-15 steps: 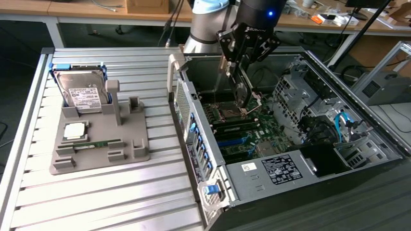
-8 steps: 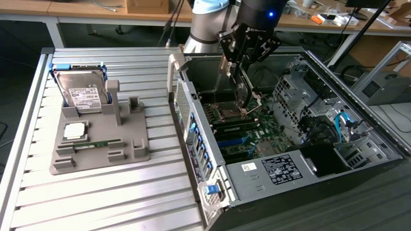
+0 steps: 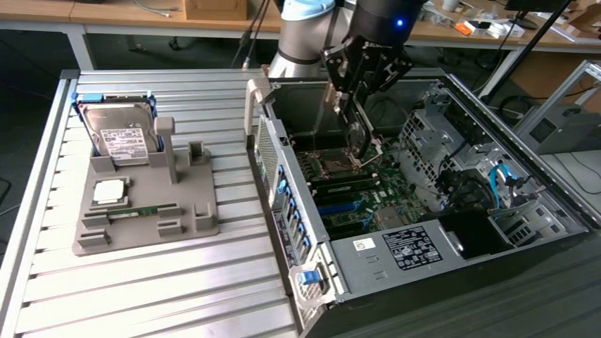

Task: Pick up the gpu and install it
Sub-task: 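Pick up the gpu and move the gpu toward the slot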

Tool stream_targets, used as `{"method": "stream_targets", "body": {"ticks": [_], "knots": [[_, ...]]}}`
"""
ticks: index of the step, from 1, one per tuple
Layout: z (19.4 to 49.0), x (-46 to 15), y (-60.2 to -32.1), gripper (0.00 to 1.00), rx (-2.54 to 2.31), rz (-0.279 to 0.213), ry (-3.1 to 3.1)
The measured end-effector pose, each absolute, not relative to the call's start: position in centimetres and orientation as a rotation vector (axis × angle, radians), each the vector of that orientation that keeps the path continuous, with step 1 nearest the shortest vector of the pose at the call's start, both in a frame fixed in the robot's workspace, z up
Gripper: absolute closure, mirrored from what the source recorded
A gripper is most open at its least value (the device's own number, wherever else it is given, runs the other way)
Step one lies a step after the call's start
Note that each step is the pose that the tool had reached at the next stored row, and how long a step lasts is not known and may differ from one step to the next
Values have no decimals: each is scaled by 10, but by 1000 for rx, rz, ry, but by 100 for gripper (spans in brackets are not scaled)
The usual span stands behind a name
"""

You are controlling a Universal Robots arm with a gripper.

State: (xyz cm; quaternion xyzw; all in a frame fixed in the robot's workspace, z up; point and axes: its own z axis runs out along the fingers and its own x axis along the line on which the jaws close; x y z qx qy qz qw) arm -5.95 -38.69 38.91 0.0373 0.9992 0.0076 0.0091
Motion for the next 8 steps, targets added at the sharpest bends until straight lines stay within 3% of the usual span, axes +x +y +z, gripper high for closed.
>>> {"method": "stream_targets", "body": {"ticks": [8], "knots": [[388, -56, -387, 73, 116, 24, 3121]]}}
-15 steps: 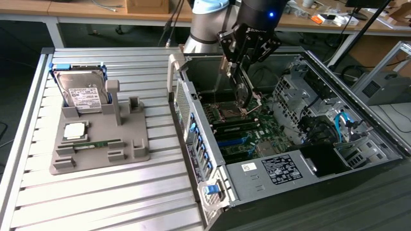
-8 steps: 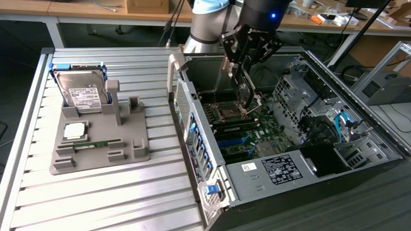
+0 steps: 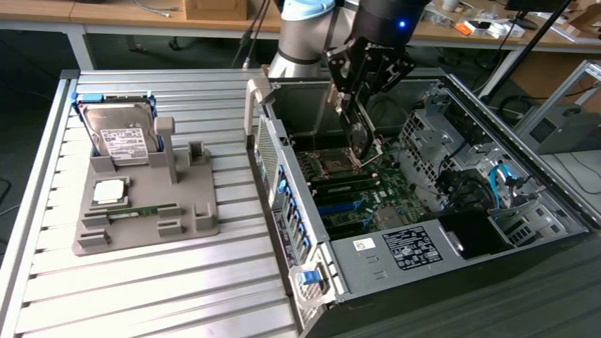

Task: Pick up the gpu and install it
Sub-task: 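Pick up the gpu and move the gpu toward the slot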

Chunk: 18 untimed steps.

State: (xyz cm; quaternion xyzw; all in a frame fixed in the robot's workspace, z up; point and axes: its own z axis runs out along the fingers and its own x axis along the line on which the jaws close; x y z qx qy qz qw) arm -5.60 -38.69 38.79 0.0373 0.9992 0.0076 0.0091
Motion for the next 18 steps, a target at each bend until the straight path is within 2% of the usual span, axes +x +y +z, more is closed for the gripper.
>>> {"method": "stream_targets", "body": {"ticks": [18], "knots": [[384, -44, -387, 73, 116, 24, 3121]]}}
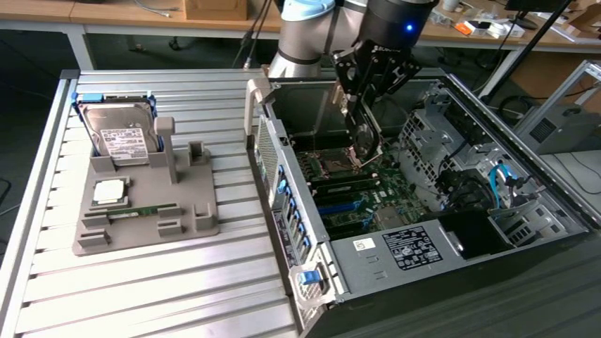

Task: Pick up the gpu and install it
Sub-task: 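Pick up the gpu and move the gpu toward the slot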

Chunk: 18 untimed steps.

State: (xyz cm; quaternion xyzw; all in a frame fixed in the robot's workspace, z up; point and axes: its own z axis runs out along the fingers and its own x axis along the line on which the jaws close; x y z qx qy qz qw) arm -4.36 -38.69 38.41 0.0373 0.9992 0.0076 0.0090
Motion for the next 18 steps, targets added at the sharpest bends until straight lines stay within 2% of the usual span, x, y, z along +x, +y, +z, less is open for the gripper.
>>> {"method": "stream_targets", "body": {"ticks": [18], "knots": [[379, -30, -387, 73, 116, 24, 3121]]}}
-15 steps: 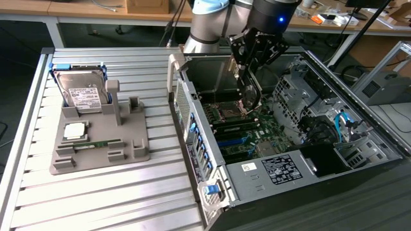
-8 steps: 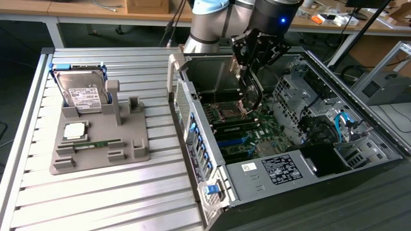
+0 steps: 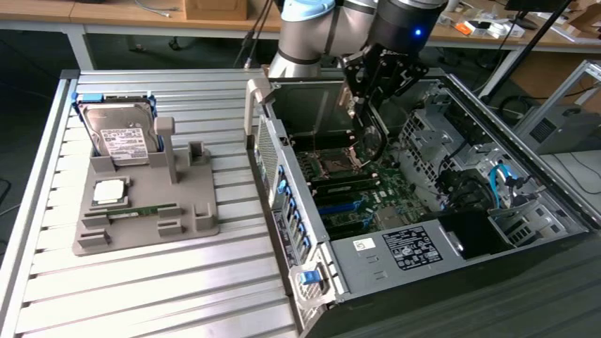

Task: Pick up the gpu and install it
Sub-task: 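Pick up the gpu and move the gpu toward the slot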

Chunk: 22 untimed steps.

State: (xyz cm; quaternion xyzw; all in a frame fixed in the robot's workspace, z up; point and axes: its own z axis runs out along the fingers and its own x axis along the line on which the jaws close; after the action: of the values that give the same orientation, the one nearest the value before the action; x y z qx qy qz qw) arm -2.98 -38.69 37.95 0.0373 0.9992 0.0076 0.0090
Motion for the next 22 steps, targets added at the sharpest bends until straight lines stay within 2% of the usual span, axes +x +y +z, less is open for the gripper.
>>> {"method": "stream_targets", "body": {"ticks": [22], "knots": [[370, -23, -393, 73, 116, 24, 3122]]}}
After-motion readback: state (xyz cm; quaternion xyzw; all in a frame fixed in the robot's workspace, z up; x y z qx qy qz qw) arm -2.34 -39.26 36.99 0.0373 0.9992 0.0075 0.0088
